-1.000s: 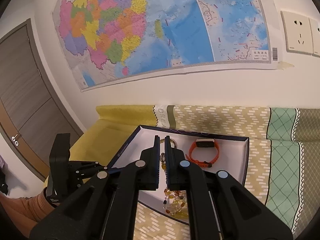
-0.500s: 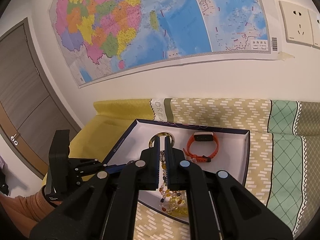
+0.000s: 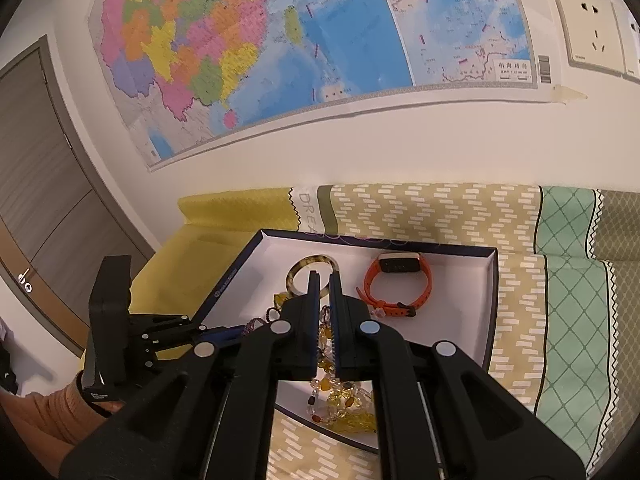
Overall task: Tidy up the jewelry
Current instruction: 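Lower the red bracelet into the box with the left tool while the right tool lays the necklace down, then open both tools to release the bracelet and necklace in the box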
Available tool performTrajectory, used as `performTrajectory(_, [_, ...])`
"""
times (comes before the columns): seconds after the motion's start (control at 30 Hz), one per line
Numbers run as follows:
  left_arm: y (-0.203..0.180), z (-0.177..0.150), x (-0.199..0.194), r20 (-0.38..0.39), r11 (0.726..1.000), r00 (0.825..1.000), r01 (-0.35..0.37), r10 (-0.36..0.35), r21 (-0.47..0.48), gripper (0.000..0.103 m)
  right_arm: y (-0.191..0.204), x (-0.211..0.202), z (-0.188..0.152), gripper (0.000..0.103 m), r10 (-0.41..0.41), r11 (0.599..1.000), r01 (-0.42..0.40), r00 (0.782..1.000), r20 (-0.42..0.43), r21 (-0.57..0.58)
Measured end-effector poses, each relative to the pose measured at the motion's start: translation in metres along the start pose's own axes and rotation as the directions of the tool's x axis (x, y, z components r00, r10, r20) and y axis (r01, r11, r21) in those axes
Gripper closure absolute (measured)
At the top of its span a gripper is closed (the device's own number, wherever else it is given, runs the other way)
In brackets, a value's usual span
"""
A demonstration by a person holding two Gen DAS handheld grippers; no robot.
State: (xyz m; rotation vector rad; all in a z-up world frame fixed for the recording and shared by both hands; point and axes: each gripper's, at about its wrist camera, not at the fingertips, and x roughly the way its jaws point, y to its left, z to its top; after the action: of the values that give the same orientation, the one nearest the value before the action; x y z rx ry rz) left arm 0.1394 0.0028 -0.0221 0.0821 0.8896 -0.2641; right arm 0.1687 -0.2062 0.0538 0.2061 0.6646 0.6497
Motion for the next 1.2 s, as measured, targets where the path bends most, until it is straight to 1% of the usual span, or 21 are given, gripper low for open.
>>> performTrajectory(0.13, [0.0,-0.001,0.002,-0.009,1.0,1.0,0.009,-0.009,-0.004,0.09,0.0,0.005,-0.003,0.098,0.0,1.0,0.0,1.0,-0.014,-0.003])
performTrajectory(0.47, [-0.002,-0.001,0.004,-0.012,1.0,1.0,0.006,-0.006,-0.002,0.09,0.006,0.016,-0.01,0.098,0.0,1.0,-0.001,0.999,-0.051,-0.026])
performTrajectory(0.6, [-0.002,-0.001,0.003,-0.017,1.0,1.0,0.002,-0.003,-0.004,0.09,0.008,0.024,-0.014,0.097,0.0,0.999,-0.003,0.997,-0.077,-0.032])
performTrajectory(0.63, [-0.002,-0.001,0.004,-0.019,1.0,1.0,0.003,-0.003,-0.004,0.089,0.008,0.027,-0.016,0.096,0.002,0.999,-0.005,0.996,-0.087,-0.035])
performTrajectory(0.87, [-0.002,0.001,0.007,-0.024,1.0,1.0,-0.001,0.0,-0.018,0.086,0.009,0.045,-0.03,0.095,-0.006,0.999,-0.001,0.988,-0.153,-0.044])
performTrajectory(1.07, [-0.004,0.001,0.007,-0.019,1.0,1.0,-0.005,0.005,-0.023,0.073,0.004,0.045,-0.039,0.093,-0.007,1.0,0.003,0.986,-0.166,-0.022])
performTrajectory(1.1, [-0.005,0.002,0.007,-0.017,1.0,1.0,-0.006,0.006,-0.022,0.069,0.004,0.044,-0.04,0.091,-0.006,1.0,0.003,0.986,-0.167,-0.021])
performTrajectory(1.13, [-0.006,0.001,0.007,-0.014,1.0,1.0,-0.008,0.008,-0.02,0.064,0.003,0.043,-0.042,0.086,-0.009,1.0,0.006,0.986,-0.166,-0.019])
performTrajectory(1.17, [-0.006,0.001,0.006,-0.01,1.0,1.0,-0.011,0.011,-0.022,0.062,0.003,0.041,-0.043,0.08,-0.011,1.0,0.008,0.986,-0.164,-0.016])
performTrajectory(1.2, [-0.006,0.001,0.004,-0.002,1.0,1.0,-0.012,0.012,-0.023,0.057,0.003,0.04,-0.044,0.078,-0.01,1.0,0.008,0.987,-0.163,-0.014])
